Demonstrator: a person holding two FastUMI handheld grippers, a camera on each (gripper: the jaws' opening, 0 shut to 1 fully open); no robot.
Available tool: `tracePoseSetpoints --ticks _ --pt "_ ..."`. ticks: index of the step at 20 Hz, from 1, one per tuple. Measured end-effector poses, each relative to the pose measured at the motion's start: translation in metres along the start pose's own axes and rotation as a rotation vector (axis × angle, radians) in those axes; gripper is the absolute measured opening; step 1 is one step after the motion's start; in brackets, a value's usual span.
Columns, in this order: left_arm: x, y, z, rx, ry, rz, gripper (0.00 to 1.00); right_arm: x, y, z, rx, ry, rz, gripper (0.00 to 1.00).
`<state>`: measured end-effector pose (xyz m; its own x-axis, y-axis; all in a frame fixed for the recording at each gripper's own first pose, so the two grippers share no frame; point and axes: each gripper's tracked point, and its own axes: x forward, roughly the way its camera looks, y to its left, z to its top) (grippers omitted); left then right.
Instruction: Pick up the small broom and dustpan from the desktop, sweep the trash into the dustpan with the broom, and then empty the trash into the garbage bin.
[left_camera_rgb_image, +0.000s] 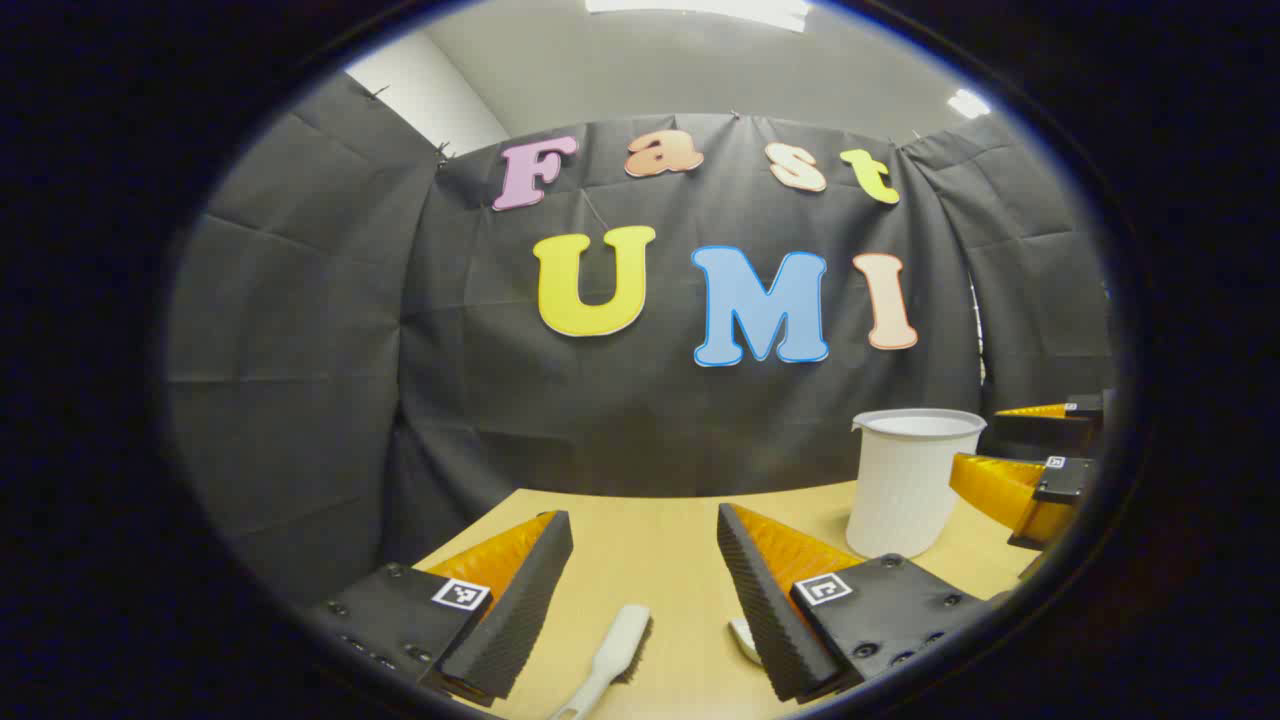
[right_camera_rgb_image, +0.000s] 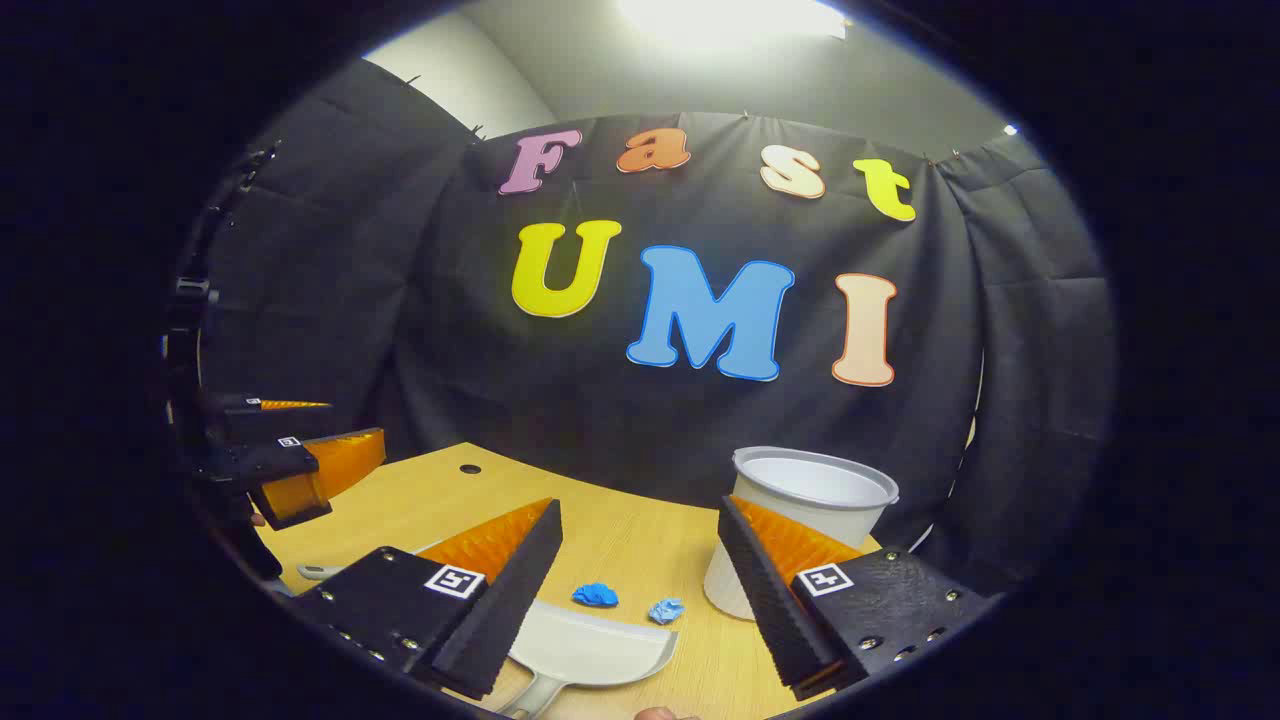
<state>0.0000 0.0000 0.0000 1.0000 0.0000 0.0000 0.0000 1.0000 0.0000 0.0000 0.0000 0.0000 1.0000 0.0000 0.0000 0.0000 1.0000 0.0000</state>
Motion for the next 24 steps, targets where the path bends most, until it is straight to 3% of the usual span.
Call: tracePoseSetpoints --ticks 2,8,14,24 --pt "0.007 0.005 0.004 -0.002 -0.003 -0.013 0.96 -0.003 0.005 0.002 0.025 -0.014 0.000 0.98" --pt "0.021 0.008 0.009 0.008 -0.006 -0.072 0.95 -0.003 -0.007 0.001 0.002 -0.015 -0.093 0.98" --pt "0.027 0.011 -0.005 0.017 0.013 -0.090 0.96 -0.003 -0.002 -0.009 0.016 0.016 -0.113 0.98" --pt "0.037 0.013 -0.071 0.038 0.202 -0.132 0.96 0.007 0.024 -0.074 0.071 0.267 -0.055 0.98"
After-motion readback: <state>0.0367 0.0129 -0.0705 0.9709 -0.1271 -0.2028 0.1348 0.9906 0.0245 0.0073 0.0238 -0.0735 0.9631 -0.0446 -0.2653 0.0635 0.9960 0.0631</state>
